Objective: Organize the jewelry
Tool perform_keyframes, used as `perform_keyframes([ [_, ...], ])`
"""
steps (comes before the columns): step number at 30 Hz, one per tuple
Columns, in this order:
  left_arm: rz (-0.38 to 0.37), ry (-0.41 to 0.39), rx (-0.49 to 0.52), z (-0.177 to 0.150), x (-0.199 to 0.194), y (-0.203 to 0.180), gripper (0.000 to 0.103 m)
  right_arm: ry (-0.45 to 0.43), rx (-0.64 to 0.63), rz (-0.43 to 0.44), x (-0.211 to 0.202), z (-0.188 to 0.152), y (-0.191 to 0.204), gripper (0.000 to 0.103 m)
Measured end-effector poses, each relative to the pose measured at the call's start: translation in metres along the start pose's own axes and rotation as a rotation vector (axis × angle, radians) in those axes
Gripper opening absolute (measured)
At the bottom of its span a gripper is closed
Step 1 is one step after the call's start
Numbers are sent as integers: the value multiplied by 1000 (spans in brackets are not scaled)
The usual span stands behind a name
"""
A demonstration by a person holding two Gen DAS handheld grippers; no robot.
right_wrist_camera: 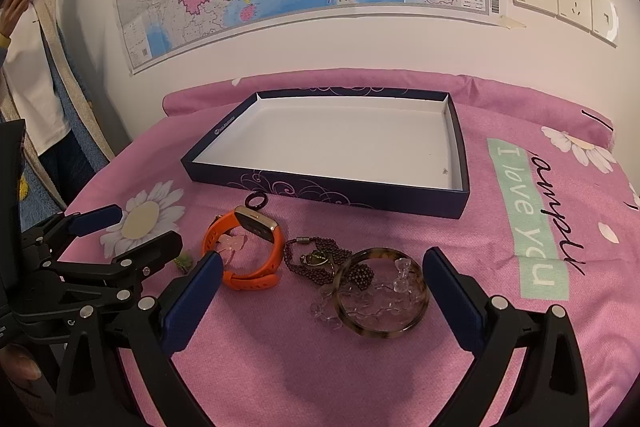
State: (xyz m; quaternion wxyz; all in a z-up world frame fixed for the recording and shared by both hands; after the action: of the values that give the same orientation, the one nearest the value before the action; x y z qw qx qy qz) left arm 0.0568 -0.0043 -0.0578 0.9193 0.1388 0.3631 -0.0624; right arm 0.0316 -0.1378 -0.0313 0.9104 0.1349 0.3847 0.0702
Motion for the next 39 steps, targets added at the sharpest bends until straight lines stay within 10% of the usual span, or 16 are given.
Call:
perform_keyframes([
  [13, -64, 19, 39, 3, 11, -8, 83, 46, 16, -20, 0, 0, -24, 93],
  [27, -236, 43, 88, 7, 23, -38, 43, 153, 65, -30, 10, -10, -61, 52],
  [39, -319, 81, 90, 7, 35, -46, 32, 209, 126, 30, 5, -19, -71, 19],
])
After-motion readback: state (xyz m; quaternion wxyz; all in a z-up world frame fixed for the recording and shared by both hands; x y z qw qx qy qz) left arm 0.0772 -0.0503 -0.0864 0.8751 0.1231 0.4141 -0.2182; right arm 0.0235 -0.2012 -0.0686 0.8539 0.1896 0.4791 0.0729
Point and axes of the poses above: each gripper's, at about its wrist camera, not at the fingertips, and x roughly the way its jaws point, y to its left, z to its top, the point moved 8 cm from there along x, roughly the way its jaws point, and after that the axes turned 14 degrees about x, right-handed, at the moved point
